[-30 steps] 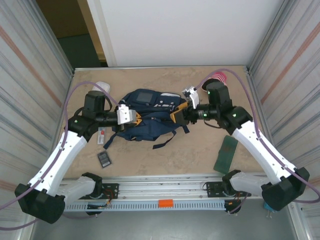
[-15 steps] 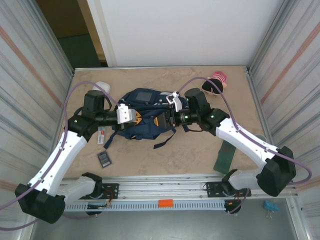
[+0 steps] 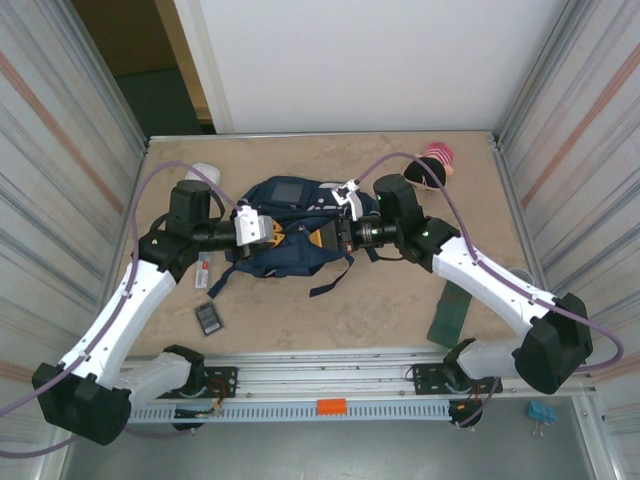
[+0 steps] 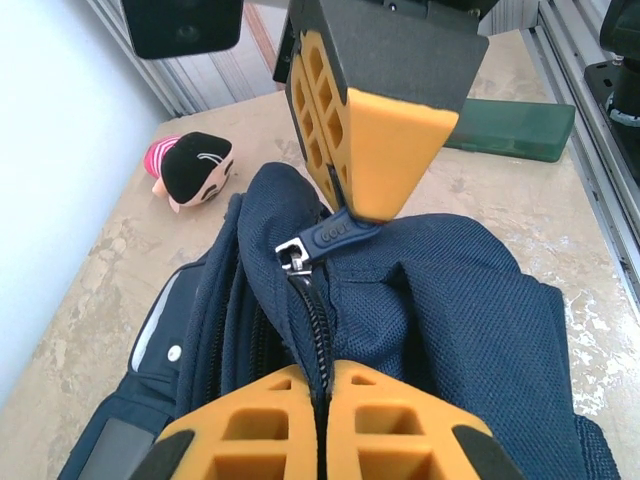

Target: Pack books, pencil case, and school supplies into a backpack

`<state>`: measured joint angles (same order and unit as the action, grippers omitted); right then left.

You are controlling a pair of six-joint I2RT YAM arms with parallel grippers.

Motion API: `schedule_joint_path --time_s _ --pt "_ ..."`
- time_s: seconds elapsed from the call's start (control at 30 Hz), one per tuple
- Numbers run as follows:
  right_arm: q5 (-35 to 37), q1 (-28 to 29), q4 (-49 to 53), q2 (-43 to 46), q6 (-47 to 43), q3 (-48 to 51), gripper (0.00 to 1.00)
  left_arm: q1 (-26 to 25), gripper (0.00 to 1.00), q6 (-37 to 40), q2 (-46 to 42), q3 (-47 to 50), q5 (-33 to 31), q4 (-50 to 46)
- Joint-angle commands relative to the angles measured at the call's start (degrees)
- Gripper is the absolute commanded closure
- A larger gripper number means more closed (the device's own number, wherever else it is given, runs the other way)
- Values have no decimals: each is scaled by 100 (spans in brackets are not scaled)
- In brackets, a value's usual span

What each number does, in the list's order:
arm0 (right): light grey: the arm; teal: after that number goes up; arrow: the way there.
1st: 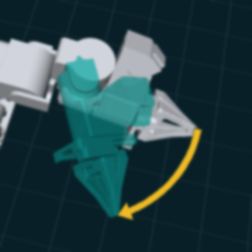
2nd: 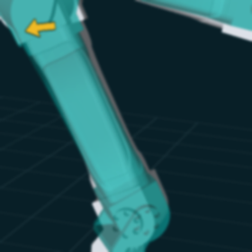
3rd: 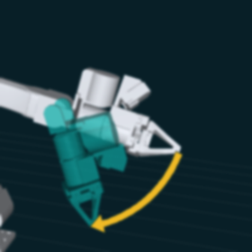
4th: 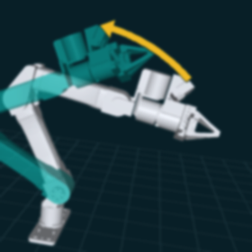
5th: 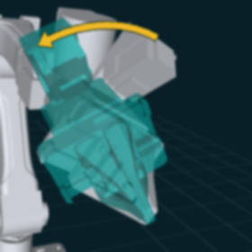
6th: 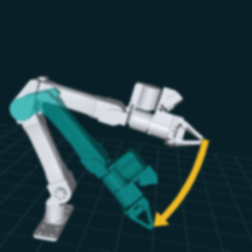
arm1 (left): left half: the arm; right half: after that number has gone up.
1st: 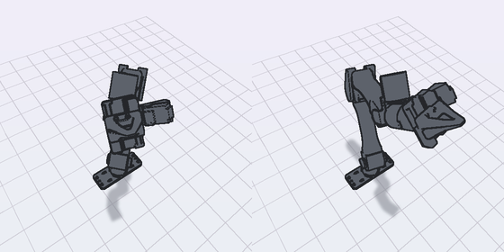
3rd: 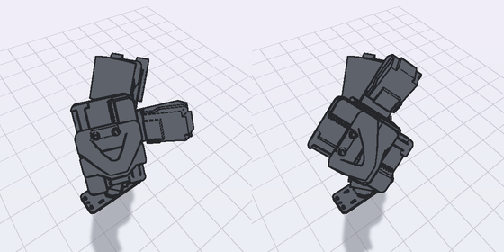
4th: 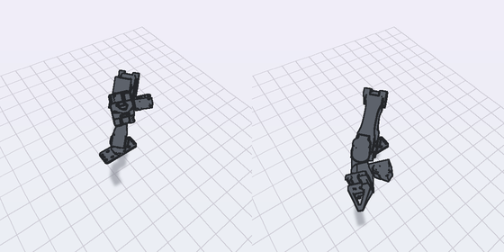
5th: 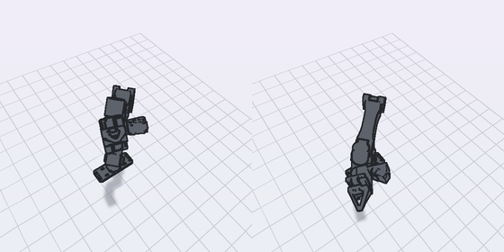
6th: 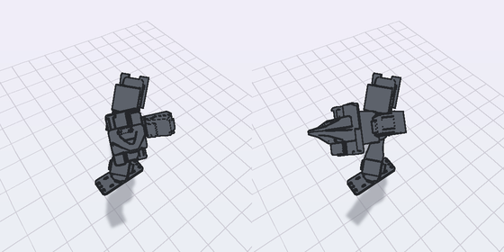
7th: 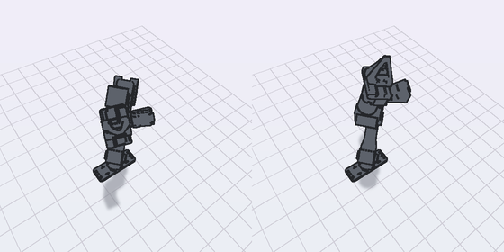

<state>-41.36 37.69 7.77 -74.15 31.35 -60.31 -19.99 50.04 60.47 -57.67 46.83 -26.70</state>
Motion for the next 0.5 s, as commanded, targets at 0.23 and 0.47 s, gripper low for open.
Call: schedule_joint_path --time_s 0.23,0.47 --pt "-203 -12 -540 24 11 -35 76 -97 100 -117 -88 10 362 454" --pt "-180 50 -443 -214 -8 -95 68 -137 100 -135 -129 10 388 503"
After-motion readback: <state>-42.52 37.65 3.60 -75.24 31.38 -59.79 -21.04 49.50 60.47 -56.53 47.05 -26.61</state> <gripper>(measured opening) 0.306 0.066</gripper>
